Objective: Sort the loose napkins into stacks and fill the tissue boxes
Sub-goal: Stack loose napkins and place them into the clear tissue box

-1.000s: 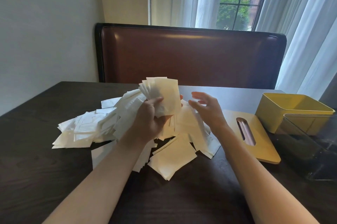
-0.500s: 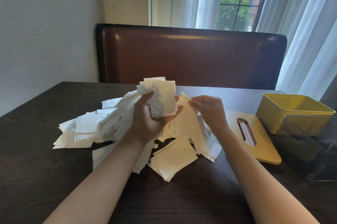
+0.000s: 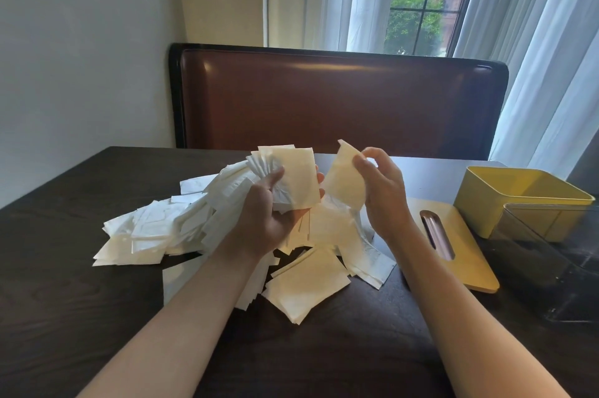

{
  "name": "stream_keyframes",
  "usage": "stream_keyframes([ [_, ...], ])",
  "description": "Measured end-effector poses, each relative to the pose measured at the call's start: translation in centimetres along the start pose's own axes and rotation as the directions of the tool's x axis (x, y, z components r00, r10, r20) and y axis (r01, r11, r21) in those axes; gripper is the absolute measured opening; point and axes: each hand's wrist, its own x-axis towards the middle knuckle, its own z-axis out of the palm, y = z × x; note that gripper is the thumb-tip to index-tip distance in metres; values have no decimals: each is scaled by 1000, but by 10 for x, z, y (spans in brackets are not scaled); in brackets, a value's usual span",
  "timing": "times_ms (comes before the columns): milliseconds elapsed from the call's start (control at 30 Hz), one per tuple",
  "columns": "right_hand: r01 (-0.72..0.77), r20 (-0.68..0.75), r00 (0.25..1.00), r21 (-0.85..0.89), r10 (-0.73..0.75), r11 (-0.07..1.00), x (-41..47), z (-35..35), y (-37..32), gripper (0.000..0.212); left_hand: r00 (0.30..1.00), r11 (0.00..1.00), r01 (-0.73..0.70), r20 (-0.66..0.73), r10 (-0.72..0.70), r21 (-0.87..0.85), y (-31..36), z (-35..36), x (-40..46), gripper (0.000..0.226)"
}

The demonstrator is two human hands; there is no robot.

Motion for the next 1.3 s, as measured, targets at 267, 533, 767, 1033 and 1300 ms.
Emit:
stream_keyframes([
  [267,6,178,984,28,-11,1000,-7,12,-10,37,966,978,-93,254,43,187,-3,-24,10,94],
  [533,14,108,994,-140,1,990,-8,18,-8,34,979,935,-56,203,-17,351,-10,5,-3,28],
  [767,-27,-46,999,-95,23,995,-5,10,-6,22,982,938,16,171,-80,347,-8,0,2,35],
  [1033,-34,2,999,-104,35,994,-6,10,-7,19,976,937,-14,211,-63,348,-1,-2,2,38],
  [1300,-145,81,976,-459,204,877,1,0,12,32,977,972,-83,-172,123,222,12,0,2,37],
])
